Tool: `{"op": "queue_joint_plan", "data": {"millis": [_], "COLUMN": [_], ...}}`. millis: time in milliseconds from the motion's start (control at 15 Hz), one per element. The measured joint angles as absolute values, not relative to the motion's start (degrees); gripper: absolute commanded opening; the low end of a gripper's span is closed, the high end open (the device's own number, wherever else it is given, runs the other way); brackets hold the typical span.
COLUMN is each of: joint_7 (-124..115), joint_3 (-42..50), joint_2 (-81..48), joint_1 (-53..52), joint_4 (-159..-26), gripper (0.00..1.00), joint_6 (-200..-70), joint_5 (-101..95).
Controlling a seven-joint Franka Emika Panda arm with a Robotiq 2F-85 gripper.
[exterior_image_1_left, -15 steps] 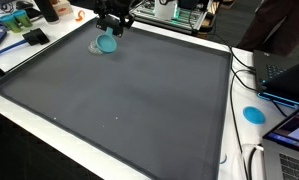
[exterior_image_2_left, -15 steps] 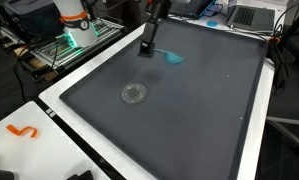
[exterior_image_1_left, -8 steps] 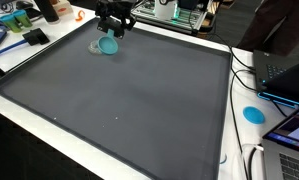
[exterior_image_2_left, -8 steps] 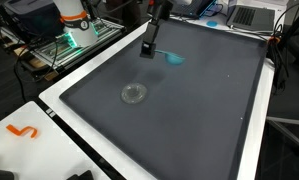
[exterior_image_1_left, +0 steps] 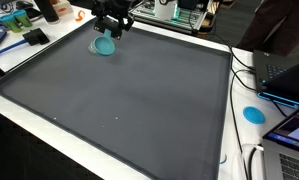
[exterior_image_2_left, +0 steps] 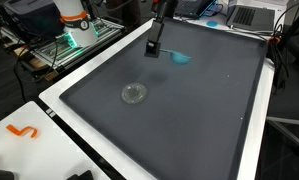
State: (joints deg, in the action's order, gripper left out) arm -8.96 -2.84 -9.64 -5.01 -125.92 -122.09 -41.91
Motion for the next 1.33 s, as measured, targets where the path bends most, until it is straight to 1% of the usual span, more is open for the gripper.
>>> {"op": "queue_joint_plan", "data": {"millis": [467,933,1333], "joint_7": [-6.87,3.77,9.78], "joint_3": [-2.39,-0.8,1.09], "joint_2": [-11.74,-15.07,-19.05], "joint_1": [-4.4,-1.49,1.72], "joint_4": [-120.77,-113.12,-105.52], "gripper": [0.28,0.28,0.28], "joint_6": [-121.99,-120.89,-117.17], "joint_5": [-39.49,-27.91,-19.8]}}
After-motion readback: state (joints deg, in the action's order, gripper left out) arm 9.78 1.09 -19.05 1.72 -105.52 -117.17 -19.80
